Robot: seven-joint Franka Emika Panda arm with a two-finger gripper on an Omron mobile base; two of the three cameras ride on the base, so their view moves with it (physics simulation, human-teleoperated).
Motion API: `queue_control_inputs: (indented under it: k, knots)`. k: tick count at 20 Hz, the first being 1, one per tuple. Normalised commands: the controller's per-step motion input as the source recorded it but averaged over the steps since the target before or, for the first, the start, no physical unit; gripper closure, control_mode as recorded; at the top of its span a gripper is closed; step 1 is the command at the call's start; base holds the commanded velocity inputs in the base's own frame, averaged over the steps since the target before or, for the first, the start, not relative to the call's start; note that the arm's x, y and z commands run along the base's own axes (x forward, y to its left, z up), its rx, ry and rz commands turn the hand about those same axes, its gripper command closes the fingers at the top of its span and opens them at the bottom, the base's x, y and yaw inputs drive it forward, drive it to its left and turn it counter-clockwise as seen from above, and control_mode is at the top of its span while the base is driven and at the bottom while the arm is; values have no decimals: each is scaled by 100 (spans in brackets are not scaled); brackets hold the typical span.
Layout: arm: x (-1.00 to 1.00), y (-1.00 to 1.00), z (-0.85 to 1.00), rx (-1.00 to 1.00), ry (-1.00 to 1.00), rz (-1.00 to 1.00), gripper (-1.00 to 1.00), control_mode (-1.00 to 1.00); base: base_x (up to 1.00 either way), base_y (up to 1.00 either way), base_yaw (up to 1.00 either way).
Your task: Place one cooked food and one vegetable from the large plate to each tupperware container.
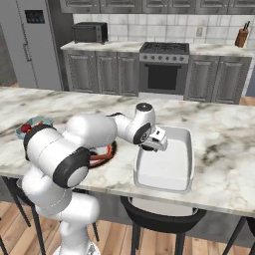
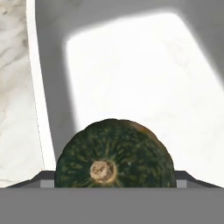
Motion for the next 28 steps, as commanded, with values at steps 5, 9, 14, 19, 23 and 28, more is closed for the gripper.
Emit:
queue_control_inputs:
  k: [5,9,14,19,23,28]
  knots:
    - [26,-6,-33,0,0,0,100,-100,0,0,0]
    - [18,0,-33,0,0,0,100,-100,0,0,0]
    - [18,0,-35,0,0,0,100,-100,0,0,0]
    - [25,0,-42,0,0,0,-100,-100,0,0,0]
    - [0,0,-3,0,-1,0,-100,-100,0,0,0]
    - [0,9,0,0,0,-2,-100,-100,0,0,0]
